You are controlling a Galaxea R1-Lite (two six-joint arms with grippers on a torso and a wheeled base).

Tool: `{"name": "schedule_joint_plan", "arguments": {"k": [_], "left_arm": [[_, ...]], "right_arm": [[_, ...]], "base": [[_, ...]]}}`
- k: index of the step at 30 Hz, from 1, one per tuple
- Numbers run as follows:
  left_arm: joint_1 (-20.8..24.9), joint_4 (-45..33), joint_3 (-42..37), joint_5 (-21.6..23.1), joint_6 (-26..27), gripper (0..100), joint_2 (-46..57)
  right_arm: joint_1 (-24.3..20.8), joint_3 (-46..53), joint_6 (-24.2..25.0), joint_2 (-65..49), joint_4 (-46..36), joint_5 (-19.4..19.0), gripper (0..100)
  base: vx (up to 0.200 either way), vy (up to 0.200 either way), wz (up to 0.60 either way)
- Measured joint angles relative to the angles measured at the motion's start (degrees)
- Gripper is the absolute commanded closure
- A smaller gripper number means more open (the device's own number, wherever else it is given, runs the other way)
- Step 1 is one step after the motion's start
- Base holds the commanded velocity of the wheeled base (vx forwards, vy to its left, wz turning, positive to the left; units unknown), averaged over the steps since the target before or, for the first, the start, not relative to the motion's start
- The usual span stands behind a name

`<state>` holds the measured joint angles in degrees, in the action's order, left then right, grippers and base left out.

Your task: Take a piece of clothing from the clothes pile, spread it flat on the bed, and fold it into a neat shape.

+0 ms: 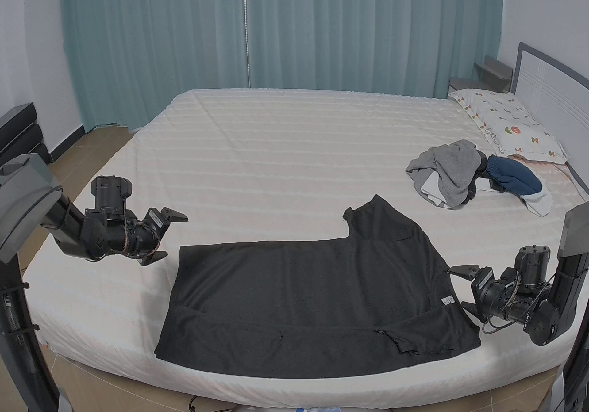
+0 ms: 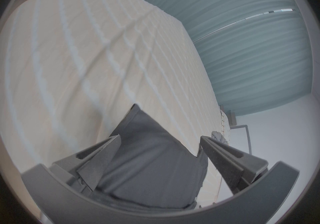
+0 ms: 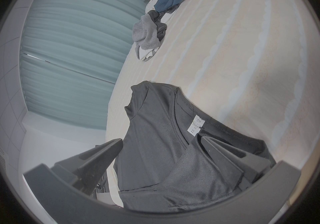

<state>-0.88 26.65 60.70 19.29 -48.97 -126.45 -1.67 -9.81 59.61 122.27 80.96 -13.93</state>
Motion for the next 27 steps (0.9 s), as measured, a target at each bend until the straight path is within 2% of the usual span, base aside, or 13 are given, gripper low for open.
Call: {"name": "schedule_joint_plan", "arguments": {"k": [3,7,23,24,27], "left_arm": [[0.33,0.0,3.9,-1.3,3.9,0,-3.4],[0.85,0.01,9.34,-3.56,6.35,0,-7.75],[1.93,0.41,14.32,-4.97,7.8,0,-14.81],[1.95,0.39,14.32,-4.97,7.8,100,-14.88],[2.04,0.39,14.32,-4.95,7.78,100,-15.01]], "right_arm": [[-0.09,0.0,-0.02,0.05,-0.02,-0.02,0],[-0.12,-0.07,-0.02,0.09,-0.05,-0.02,0],[-0.5,-1.1,-0.11,0.16,-0.05,-0.02,0],[-0.5,-1.15,-0.11,0.17,-0.05,0.0,0],[-0.5,-1.54,-0.16,0.28,-0.07,0.0,0]], "base": [[0.0,0.0,0.0],[0.0,0.0,0.0],[0.0,0.0,0.0],[0.0,0.0,0.0],[0.0,0.0,0.0]]}}
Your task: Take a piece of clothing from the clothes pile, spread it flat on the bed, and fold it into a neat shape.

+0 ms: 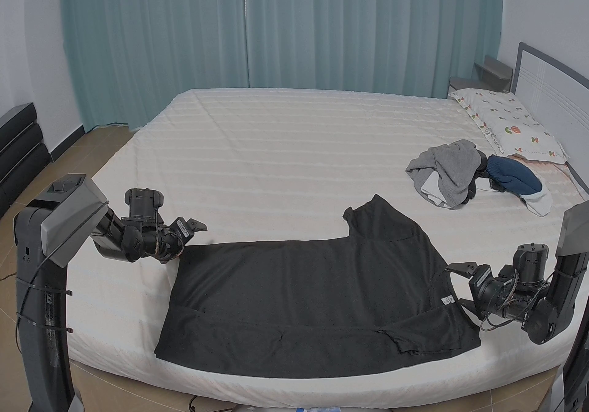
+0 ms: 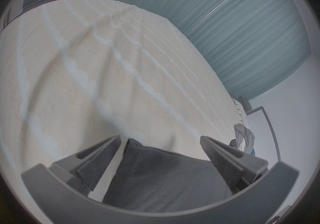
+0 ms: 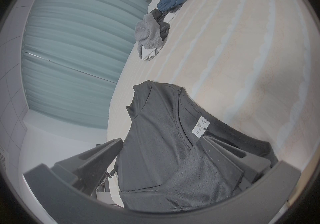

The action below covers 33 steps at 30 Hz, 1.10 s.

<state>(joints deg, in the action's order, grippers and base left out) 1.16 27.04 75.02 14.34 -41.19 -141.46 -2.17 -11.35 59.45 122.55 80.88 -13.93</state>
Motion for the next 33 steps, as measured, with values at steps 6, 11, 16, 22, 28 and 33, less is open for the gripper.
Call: {"name": "schedule_joint_plan", "arguments": {"k": [6,11,16,22,28,33], "left_arm": [[-0.06,0.05,-0.22,-1.1,-0.18,100,-0.11],[-0.11,0.6,-0.22,-4.0,-1.56,100,-0.07],[-0.28,1.62,-0.4,-4.74,-3.45,100,0.23],[-0.5,2.07,-0.9,-4.99,-4.71,100,0.8],[-0.74,2.08,-1.51,-4.71,-5.39,100,1.35],[-0.83,2.11,-2.17,-4.38,-5.69,100,1.82]], "right_arm": [[0.38,-3.52,-0.44,1.01,-0.33,-0.27,0],[0.2,-8.3,-7.12,4.1,-1.35,-0.43,0],[-0.06,-15.47,-12.85,7.3,-5.73,-0.43,0],[-0.35,-30.73,-15.49,9.59,-19.88,-0.35,0],[-0.55,-47.75,-19.03,11.4,-37.47,-0.05,0],[-0.44,-59.27,-23.98,13.62,-48.26,0.15,0]], "base": [[0.0,0.0,0.0],[0.0,0.0,0.0],[0.0,0.0,0.0],[0.0,0.0,0.0],[0.0,0.0,0.0],[0.0,0.0,0.0]]}}
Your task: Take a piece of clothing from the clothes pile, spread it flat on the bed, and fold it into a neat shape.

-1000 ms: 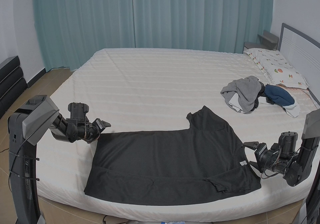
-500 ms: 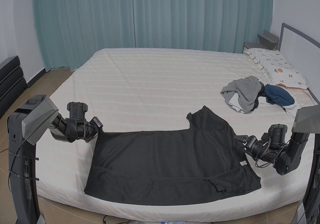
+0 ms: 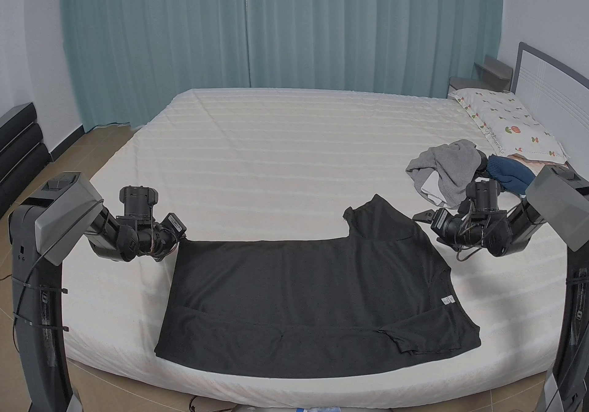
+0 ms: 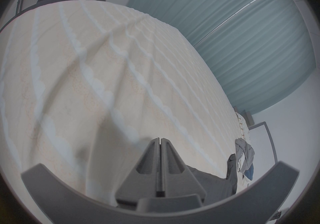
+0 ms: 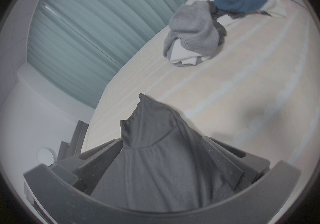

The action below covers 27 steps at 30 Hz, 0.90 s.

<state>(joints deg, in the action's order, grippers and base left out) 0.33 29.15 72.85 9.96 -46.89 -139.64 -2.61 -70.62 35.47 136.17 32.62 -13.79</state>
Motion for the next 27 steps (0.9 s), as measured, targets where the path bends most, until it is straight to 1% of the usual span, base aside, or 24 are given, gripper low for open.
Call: {"name": "schedule_joint_plan", "arguments": {"k": [3,5,13,22,23,27], "left_arm": [[-0.04,0.07,-0.33,0.13,-0.09,100,0.2],[-0.09,0.07,-0.52,0.18,-0.13,100,0.28],[-0.09,0.22,-1.24,0.24,-0.2,100,0.5],[-0.12,0.27,-1.39,0.24,-0.22,100,0.52],[-0.12,0.27,-1.39,0.24,-0.2,100,0.52],[-0.12,0.27,-1.39,0.24,-0.2,100,0.52]], "right_arm": [[0.05,-6.14,-2.24,2.08,-4.08,0.3,0],[-0.02,-9.5,-2.9,3.63,-5.78,0.66,0],[-0.87,-21.38,-3.78,10.03,-11.67,2.13,0],[-0.91,-26.67,-3.27,14.41,-12.9,2.62,0],[-0.89,-26.98,-3.21,14.69,-12.84,2.71,100],[-0.78,-27.7,-3.13,15.59,-12.97,2.86,100]], "base": [[0.0,0.0,0.0],[0.0,0.0,0.0],[0.0,0.0,0.0],[0.0,0.0,0.0],[0.0,0.0,0.0],[0.0,0.0,0.0]]}}
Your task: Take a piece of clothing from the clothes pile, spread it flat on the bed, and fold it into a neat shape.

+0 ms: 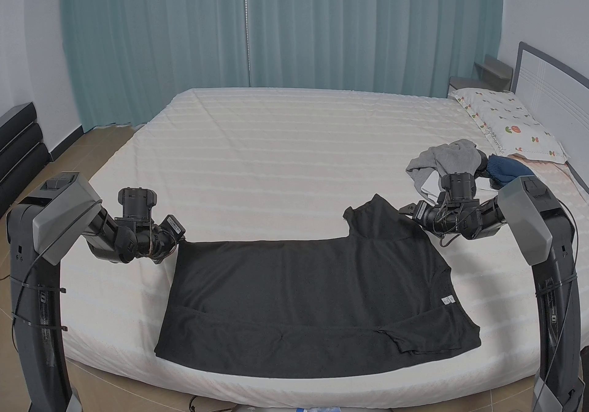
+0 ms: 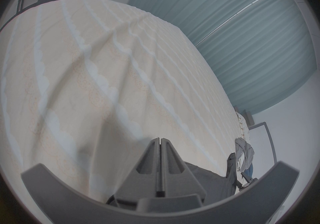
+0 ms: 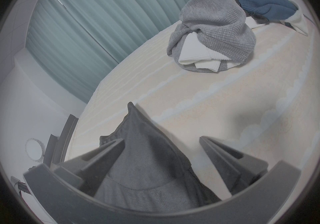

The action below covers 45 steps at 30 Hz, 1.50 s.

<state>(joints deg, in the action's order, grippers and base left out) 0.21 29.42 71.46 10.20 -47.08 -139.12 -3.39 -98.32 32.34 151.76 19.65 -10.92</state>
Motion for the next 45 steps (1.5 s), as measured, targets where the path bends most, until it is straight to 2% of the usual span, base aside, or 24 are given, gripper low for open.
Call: {"name": "schedule_joint_plan", "arguments": {"k": [13,19,29,38,45], "left_arm": [[-0.02,0.0,0.04,-0.33,0.15,100,0.3],[-0.56,0.0,-0.07,-0.71,0.12,100,1.61],[-1.44,0.0,-0.82,-0.73,0.22,100,3.12],[-1.8,0.06,-1.76,-0.46,0.33,100,4.25],[-2.0,0.11,-3.57,0.0,0.9,100,6.21]], "right_arm": [[1.24,2.97,0.94,-1.93,-0.68,-0.24,100],[1.85,6.73,5.12,-5.84,0.02,-0.6,100],[2.51,10.45,8.22,-10.61,2.29,-0.65,100],[2.73,13.67,8.28,-12.37,5.0,-0.73,100],[3.69,16.7,8.19,-14.32,4.93,-2.29,100]], "base": [[0.0,0.0,0.0],[0.0,0.0,0.0],[0.0,0.0,0.0],[0.0,0.0,0.0],[0.0,0.0,0.0]]}}
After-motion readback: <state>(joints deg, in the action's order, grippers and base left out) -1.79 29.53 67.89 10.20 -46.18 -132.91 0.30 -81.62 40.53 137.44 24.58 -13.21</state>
